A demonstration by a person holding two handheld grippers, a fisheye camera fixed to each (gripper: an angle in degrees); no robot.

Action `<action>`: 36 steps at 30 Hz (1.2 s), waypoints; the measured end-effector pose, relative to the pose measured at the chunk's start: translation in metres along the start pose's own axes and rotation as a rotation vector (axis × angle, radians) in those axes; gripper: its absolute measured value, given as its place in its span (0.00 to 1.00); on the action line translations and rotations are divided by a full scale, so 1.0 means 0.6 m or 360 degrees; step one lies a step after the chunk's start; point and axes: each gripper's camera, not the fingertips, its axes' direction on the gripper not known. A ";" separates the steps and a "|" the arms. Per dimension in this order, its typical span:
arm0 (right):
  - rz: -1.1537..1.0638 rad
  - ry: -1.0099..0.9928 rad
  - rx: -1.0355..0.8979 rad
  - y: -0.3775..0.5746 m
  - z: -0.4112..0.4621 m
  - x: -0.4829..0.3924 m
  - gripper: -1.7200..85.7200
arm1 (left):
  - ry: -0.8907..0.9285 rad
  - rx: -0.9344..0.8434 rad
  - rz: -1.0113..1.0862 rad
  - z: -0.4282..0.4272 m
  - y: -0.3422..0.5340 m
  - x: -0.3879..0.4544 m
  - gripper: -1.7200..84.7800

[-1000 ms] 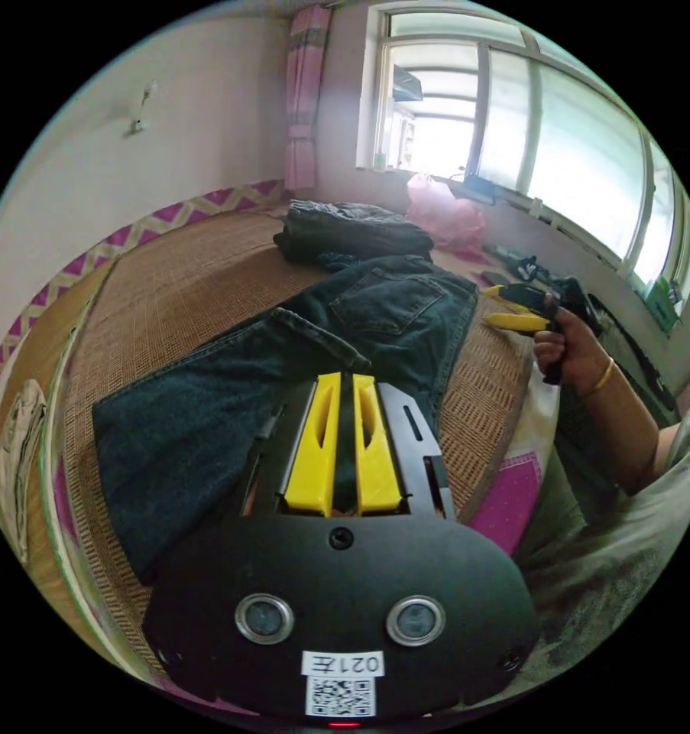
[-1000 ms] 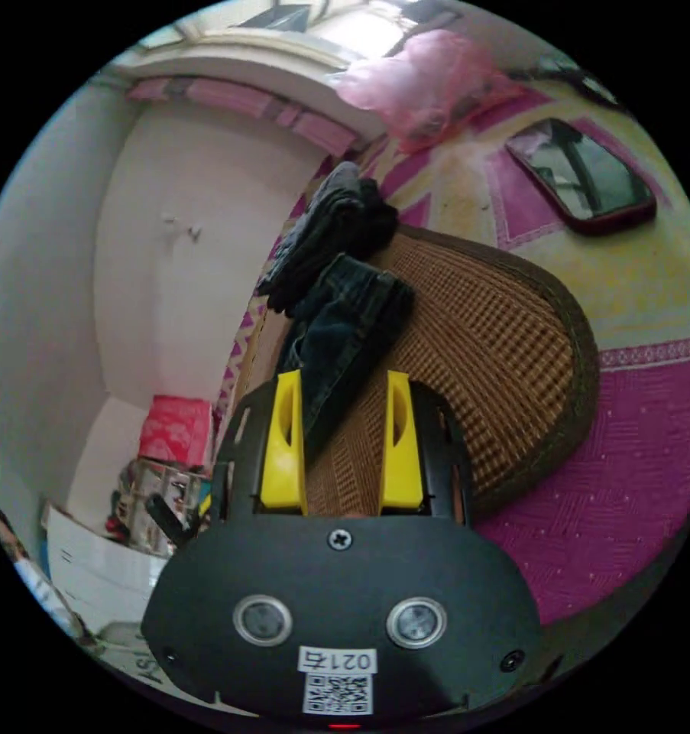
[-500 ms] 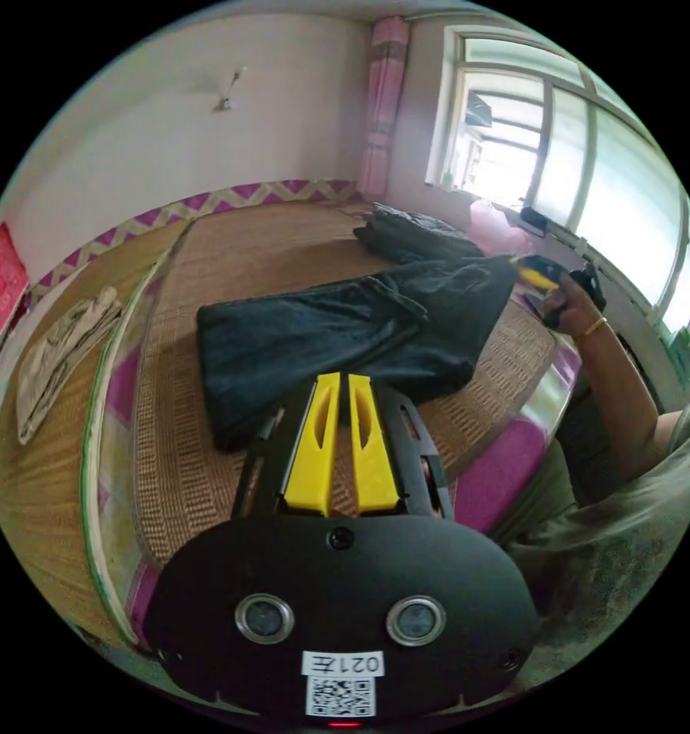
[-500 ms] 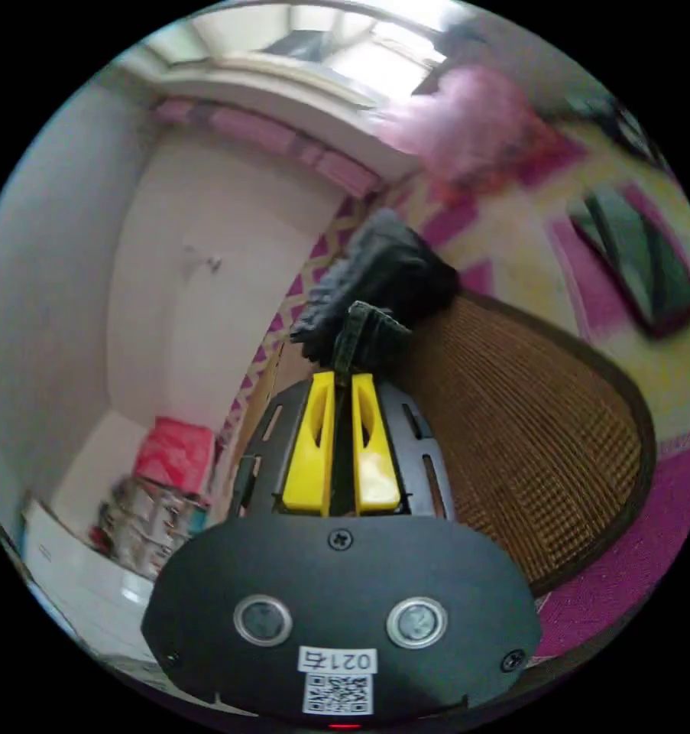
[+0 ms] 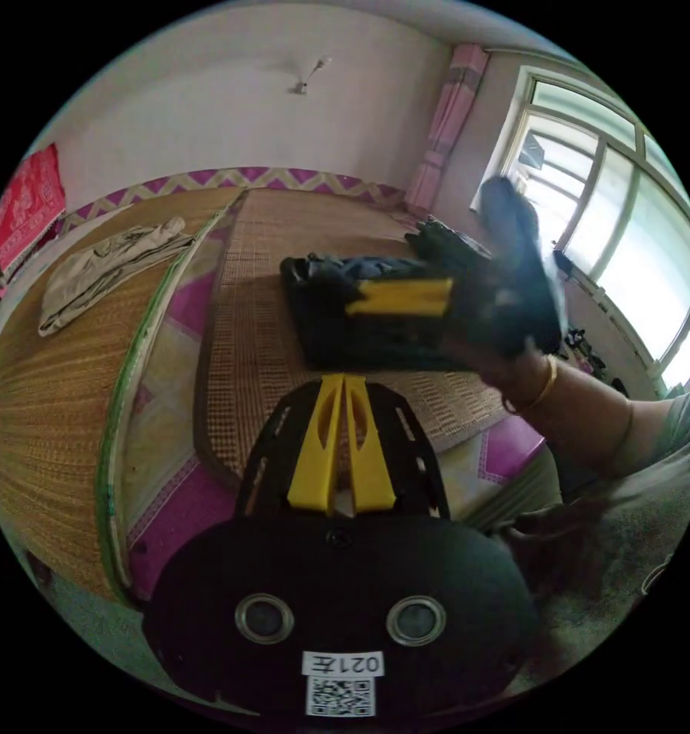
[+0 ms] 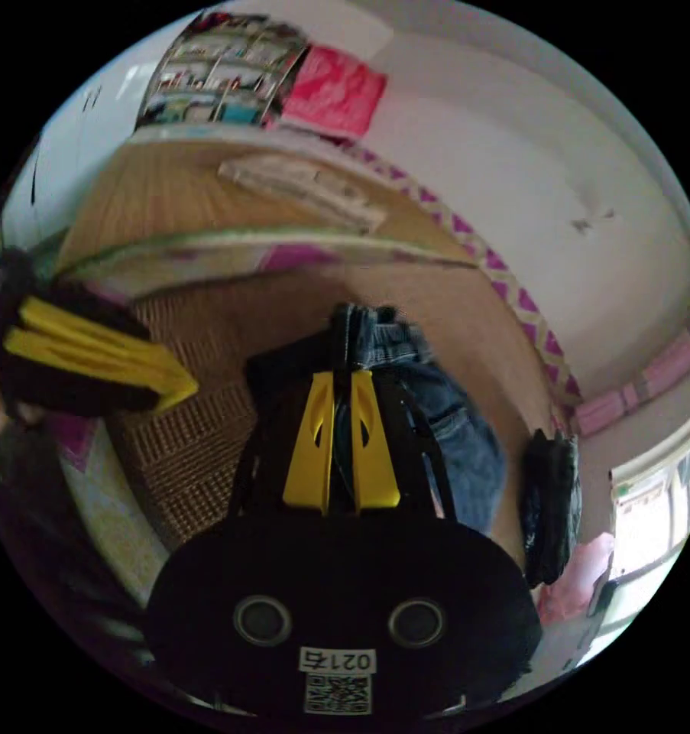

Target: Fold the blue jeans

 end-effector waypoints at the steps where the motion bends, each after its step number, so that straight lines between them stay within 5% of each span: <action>1: 0.0003 0.0037 0.0033 0.000 0.001 -0.007 0.06 | -0.0008 0.0004 -0.0002 -0.007 -0.001 -0.008 0.01; 10: -0.0011 0.0037 0.0054 -0.035 0.081 -0.050 0.07 | 0.0149 0.0169 -0.0161 -0.071 -0.098 -0.153 0.05; 13: 0.0060 -0.0376 0.0082 -0.020 0.069 0.011 0.11 | 0.0333 0.0178 -0.0255 -0.071 -0.152 -0.211 0.11; 15: 0.0304 -0.0810 0.0201 0.026 0.049 0.118 0.13 | 0.0491 0.0172 -0.0345 -0.066 -0.193 -0.260 0.15; 22: 0.1486 -0.0768 0.0177 0.262 0.140 0.460 0.18 | 0.0643 0.0016 -0.0602 -0.035 -0.278 -0.389 0.19; 26: 0.1828 -0.1383 0.0092 0.373 0.310 0.566 0.21 | 0.0748 -0.0227 -0.0685 0.004 -0.317 -0.443 0.21; 36: 0.1748 -0.1510 -0.0055 0.347 0.455 0.601 0.11 | 0.0739 -0.0359 -0.0737 -0.019 -0.405 -0.512 0.10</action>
